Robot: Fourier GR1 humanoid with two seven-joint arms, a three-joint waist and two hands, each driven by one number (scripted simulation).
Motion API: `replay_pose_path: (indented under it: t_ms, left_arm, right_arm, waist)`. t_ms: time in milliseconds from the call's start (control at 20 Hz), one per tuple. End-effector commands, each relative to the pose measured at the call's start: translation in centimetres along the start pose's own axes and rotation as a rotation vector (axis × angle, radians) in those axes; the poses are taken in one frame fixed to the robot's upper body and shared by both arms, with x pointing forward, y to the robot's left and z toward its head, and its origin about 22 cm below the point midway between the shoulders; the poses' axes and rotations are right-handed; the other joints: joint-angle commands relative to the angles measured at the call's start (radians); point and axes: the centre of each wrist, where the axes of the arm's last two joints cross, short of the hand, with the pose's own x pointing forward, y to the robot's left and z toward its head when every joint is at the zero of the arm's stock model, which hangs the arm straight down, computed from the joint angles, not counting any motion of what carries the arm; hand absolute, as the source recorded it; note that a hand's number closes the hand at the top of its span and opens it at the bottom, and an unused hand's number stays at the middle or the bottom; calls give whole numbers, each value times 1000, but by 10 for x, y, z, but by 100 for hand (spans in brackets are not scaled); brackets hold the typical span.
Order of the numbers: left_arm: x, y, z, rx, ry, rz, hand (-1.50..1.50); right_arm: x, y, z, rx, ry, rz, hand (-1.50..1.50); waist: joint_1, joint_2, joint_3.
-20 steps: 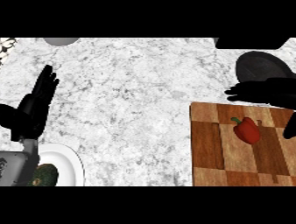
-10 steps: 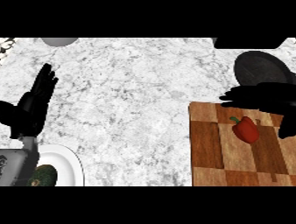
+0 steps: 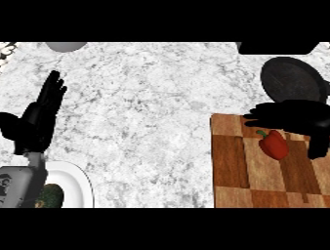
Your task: Pick the bell pepper from the cutting board and place it in the pan
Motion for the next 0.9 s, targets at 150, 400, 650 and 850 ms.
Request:
replay_pose_path:
  t_ms: [150,400,650,850]
  left_arm:
    - [7,11,4,-13,12,10,0]
    - [18,8,-4,7,14,-3,0]
    - [1,-16,-1,-10,3,9,0]
    - [1,-5,-2,4,-9,11,0]
  right_arm:
    - [2,-2,-17,58,2,32,-150]
    - [13,9,-33,82,12,27,-150]
    - [0,18,-37,154,6,30,-150]
    - [0,22,-39,143,-139,65,150]
  waist:
    - [2,0,0]
    - [-3,-2,0]
    - [-1,0,0]
    - [-2,0,0]
